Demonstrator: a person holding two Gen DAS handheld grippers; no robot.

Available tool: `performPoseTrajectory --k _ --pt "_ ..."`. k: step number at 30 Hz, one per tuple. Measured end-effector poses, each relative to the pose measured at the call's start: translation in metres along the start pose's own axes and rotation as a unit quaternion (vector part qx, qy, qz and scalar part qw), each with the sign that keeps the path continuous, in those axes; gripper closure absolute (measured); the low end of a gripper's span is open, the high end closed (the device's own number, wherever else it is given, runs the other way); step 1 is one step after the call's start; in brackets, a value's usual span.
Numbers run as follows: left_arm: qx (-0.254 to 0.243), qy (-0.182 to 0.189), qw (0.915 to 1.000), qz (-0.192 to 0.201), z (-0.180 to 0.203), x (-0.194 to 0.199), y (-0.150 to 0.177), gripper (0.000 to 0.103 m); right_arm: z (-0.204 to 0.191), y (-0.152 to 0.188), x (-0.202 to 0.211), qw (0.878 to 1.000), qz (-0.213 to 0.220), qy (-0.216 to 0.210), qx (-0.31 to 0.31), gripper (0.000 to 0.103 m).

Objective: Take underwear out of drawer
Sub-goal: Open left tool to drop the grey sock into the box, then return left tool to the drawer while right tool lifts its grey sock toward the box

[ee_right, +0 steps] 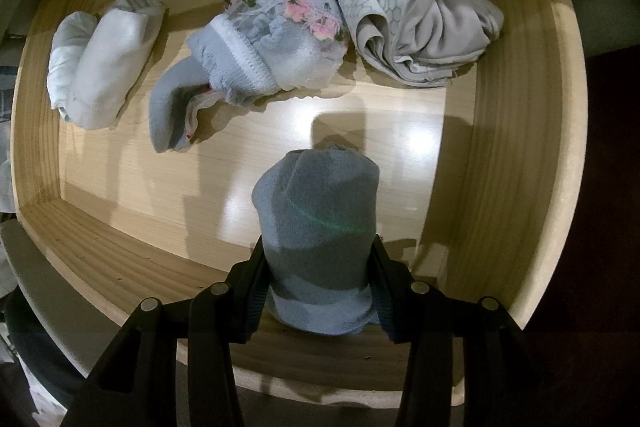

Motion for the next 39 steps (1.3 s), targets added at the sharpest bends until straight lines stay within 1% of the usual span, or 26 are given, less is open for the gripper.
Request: performPoseTrajectory --k 4,8,10,13,21,27,32,36,39 --pt "0.005 0.0 1.0 -0.005 -0.002 -0.004 0.0 0.061 -0.003 0.001 -0.001 1.0 0.0 0.001 -0.001 0.06" --pt "0.01 0.011 0.9998 -0.016 -0.005 -0.007 0.002 0.053 -0.004 0.0 -0.001 1.0 -0.001 0.002 -0.001 0.06" --pt "0.012 0.015 0.9995 -0.024 -0.007 -0.008 0.005 0.051 -0.004 0.0 -0.001 1.0 -0.001 0.002 -0.002 0.06" --pt "0.014 0.019 0.9995 -0.021 -0.008 -0.005 0.008 0.047 -0.004 0.001 -0.001 1.0 -0.001 0.003 -0.005 0.06" --pt "0.009 0.023 0.9993 -0.029 -0.011 0.009 0.019 0.047 -0.003 0.0 -0.002 1.0 -0.002 0.006 -0.009 0.06" --pt "-0.004 0.014 0.9993 -0.035 -0.021 0.023 0.047 0.047 -0.009 -0.002 -0.003 1.0 -0.003 0.016 -0.011 0.06" --pt "-0.002 -0.001 0.9989 -0.046 -0.037 0.031 0.077 0.047 -0.012 -0.002 -0.004 1.0 -0.003 0.015 -0.016 0.06" --pt "0.014 -0.006 0.9985 -0.053 -0.051 0.026 0.104 0.047 -0.013 -0.002 0.0 0.999 0.005 0.028 -0.017 0.061" --pt "0.029 -0.021 0.9976 -0.06 -0.06 0.012 0.131 0.047 -0.018 -0.001 0.004 0.999 0.013 0.044 -0.011 0.062"
Point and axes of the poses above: each gripper's, at about its wrist camera, not at the fingertips, and x roughly against the way its jaws point, z to its right, y to its underside, the point moved 2 cm from there along -x, roughly the way its jaws point, and after that the axes turned 13 degrees about -z, right-handed, at the moved point
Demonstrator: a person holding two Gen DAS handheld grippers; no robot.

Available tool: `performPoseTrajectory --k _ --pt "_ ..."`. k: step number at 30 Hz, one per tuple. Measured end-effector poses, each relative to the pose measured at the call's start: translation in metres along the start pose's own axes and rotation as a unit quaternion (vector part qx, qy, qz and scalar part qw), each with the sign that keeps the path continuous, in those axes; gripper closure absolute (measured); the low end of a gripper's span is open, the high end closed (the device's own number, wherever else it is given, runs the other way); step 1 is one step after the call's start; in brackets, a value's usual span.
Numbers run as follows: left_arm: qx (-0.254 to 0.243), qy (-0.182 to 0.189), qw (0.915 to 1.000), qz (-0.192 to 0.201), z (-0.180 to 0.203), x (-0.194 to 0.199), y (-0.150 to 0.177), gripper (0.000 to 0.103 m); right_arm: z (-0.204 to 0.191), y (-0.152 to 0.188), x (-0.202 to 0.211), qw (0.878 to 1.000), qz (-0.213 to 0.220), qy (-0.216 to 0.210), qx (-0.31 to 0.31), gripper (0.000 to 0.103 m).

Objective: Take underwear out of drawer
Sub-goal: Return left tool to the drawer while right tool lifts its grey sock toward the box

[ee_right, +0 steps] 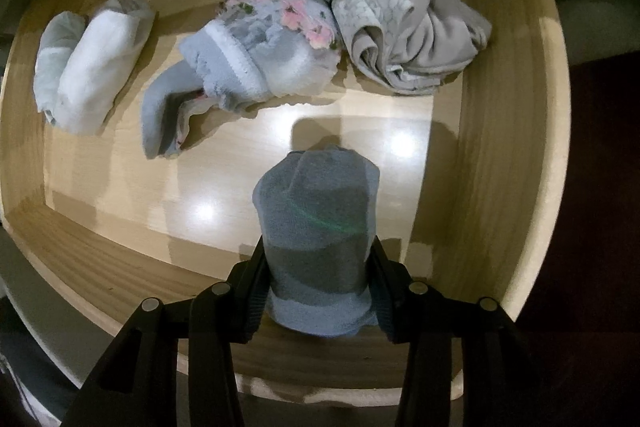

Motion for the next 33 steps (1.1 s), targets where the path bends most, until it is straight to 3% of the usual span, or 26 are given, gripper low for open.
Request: performPoseTrajectory --k 6,13,18,23,27,33 --pt "0.023 -0.046 0.9987 -0.003 -0.008 -0.044 0.045 0.047 -0.004 0.002 0.008 1.0 0.014 -0.002 -0.003 0.063" --pt "0.052 -0.043 0.9975 -0.023 -0.011 -0.089 0.08 0.047 0.005 0.004 0.026 0.999 0.049 -0.021 -0.011 0.064" --pt "0.07 -0.04 0.9964 -0.027 -0.009 -0.109 0.09 0.047 0.008 0.011 0.054 0.993 0.112 -0.033 0.0 0.064" --pt "0.066 -0.066 0.9953 -0.025 -0.005 -0.117 0.095 0.047 0.009 0.02 0.083 0.984 0.174 -0.032 0.005 0.064" --pt "0.08 -0.059 0.9951 0.0 -0.008 -0.11 0.097 0.047 0.006 0.029 0.101 0.979 0.198 -0.035 0.007 0.064" --pt "0.086 -0.05 0.995 0.004 -0.012 -0.109 0.098 0.047 0.009 0.045 0.129 0.973 0.223 -0.048 0.014 0.064"
Point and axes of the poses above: each gripper's, at about its wrist camera, not at the fingertips, and x roughly against the way its jaws point, z to its right, y to its underside, the point moved 2 cm from there along -x, roughly the way its jaws point, and after that the axes turned 13 degrees about -z, right-handed, at the moved point
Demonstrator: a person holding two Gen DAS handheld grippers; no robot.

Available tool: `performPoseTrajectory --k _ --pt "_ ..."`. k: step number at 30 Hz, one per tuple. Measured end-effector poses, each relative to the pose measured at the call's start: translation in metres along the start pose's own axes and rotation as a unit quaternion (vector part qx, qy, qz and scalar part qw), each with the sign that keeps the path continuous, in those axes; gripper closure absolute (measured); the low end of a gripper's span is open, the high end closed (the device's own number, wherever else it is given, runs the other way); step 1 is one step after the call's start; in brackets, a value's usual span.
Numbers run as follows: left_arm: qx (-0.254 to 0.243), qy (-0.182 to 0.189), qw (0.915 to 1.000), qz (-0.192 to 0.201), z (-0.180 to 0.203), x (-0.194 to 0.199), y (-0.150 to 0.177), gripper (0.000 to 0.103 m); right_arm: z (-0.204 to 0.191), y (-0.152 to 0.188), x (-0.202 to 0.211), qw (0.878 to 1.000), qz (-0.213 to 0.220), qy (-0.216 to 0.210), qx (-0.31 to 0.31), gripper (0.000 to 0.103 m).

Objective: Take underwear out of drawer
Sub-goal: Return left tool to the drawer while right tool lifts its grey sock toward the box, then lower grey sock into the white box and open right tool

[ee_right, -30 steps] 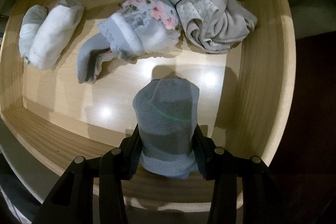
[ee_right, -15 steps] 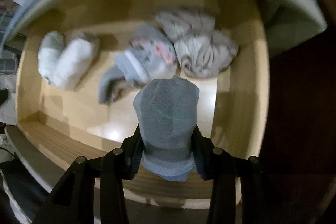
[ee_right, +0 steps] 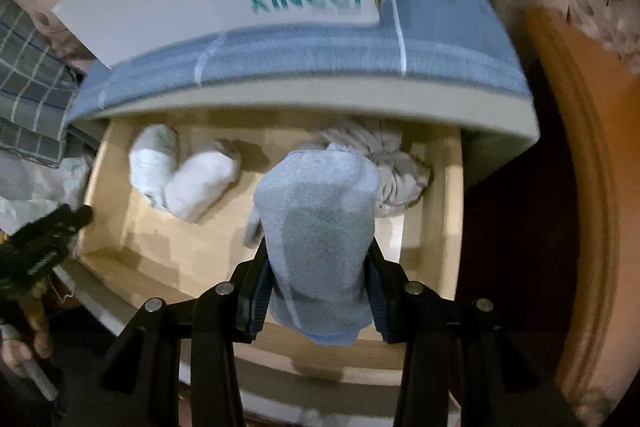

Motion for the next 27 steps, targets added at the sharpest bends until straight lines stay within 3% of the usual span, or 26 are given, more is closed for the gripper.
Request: performPoseTrajectory --k 9,18,22,27 --pt "0.01 0.013 0.9999 0.002 -0.005 0.001 0.0 0.047 -0.018 -0.02 0.077 0.997 0.071 -0.001 0.02 0.064" --pt "0.016 0.02 0.9996 0.01 -0.007 0.003 0.001 0.047 -0.036 -0.082 0.146 0.991 0.127 0.008 0.03 0.064" --pt "0.015 0.024 0.9995 0.015 -0.008 0.004 0.0 0.047 -0.044 -0.12 0.155 0.991 0.133 0.015 0.028 0.064" --pt "0.021 0.029 0.9992 0.017 -0.011 0.005 0.0 0.047 -0.048 -0.161 0.144 0.994 0.108 0.023 0.02 0.063"
Point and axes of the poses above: each gripper's, at about its wrist camera, not at the fingertips, and x roughly against the way its jaws point, z to its right, y to its underside, the point moved 2 cm from there along -x, roughly the way its jaws point, and after that the axes turned 13 degrees about -z, right-handed, at the moved point
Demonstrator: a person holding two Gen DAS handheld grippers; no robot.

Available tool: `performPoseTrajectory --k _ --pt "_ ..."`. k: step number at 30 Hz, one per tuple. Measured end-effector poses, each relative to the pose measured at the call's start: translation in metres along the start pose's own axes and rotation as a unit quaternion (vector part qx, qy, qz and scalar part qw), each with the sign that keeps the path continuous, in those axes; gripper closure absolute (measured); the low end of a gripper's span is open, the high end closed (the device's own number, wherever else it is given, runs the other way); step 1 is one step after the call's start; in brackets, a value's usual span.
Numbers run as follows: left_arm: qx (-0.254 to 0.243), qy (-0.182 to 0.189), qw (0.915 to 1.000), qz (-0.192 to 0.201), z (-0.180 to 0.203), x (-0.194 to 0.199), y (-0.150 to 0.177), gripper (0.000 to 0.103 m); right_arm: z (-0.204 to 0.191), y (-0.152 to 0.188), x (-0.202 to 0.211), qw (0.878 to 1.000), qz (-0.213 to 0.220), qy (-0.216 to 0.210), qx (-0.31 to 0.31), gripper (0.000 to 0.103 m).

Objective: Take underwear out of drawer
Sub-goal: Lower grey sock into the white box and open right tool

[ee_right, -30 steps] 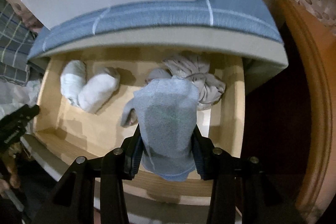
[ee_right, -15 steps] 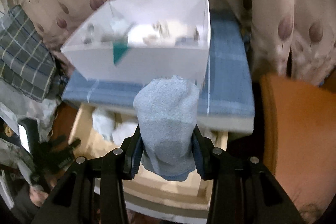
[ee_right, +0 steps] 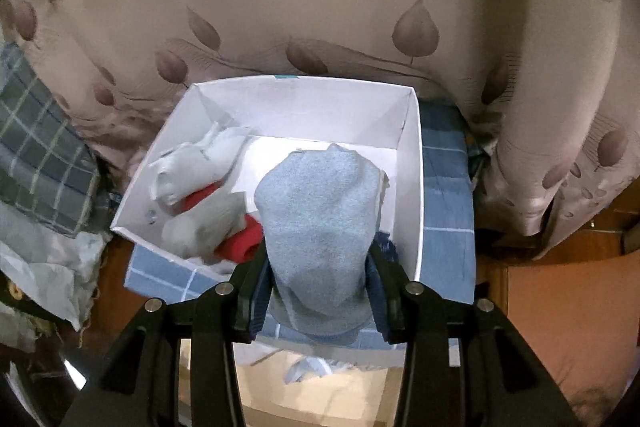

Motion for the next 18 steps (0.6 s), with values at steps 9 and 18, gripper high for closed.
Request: performPoseTrajectory --k 9,18 --pt "0.007 0.01 0.9999 0.0 -0.002 0.0 -0.001 0.047 0.001 -0.029 -0.055 0.998 -0.05 0.028 -0.005 0.061" --pt "0.01 0.014 0.9998 -0.003 -0.005 -0.002 -0.002 0.047 0.003 -0.03 -0.069 0.998 -0.06 0.028 -0.01 0.045"
Point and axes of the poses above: each gripper's, at about its wrist camera, not at the fingertips, and x roughly against the way its jaws point, z to its right, y to its underside, the point moved 2 cm from there along -x, roughly the way its jaws point, and after that the axes turned 13 degrees about -z, right-handed, at the moved point
